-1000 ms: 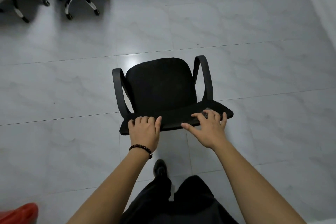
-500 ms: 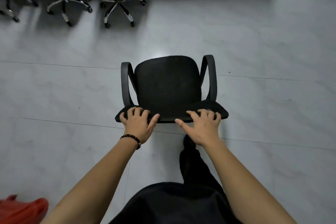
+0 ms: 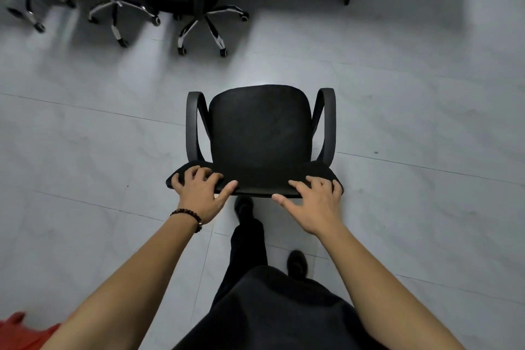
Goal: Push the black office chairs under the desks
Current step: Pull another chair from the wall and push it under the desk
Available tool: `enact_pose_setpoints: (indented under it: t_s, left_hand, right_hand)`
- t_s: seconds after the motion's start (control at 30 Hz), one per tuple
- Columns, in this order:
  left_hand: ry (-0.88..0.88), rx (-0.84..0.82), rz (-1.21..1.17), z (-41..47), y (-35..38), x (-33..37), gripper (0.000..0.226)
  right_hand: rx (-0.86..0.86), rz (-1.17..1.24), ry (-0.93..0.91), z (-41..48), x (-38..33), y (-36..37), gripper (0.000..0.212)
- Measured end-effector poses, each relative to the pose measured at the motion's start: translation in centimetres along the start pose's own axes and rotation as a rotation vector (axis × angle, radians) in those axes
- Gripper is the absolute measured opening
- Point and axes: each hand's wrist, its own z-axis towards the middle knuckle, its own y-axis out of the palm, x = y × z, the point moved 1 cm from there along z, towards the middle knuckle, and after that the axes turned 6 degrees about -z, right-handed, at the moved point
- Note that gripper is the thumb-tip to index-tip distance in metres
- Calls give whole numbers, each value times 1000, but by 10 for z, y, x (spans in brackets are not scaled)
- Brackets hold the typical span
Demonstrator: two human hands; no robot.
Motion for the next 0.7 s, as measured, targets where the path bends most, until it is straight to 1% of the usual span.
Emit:
enact_pose_setpoints:
  t_s: [0.13,0.43,0.6,0.7]
  left_hand:
    - [65,58,6,69,-29,-2,79]
    - [187,-32,84,247,-115,5,91]
    - [242,-38,98,332,-147,29,88]
    - [266,-40,118,382,-164,49,88]
  right_hand:
    - [46,31,29,65,-17,-25,79]
    - [87,64,136,204,-55,-90,85]
    - [72,113,171,276,-53,-128,87]
    - [62,134,192,318,-45,-154,82]
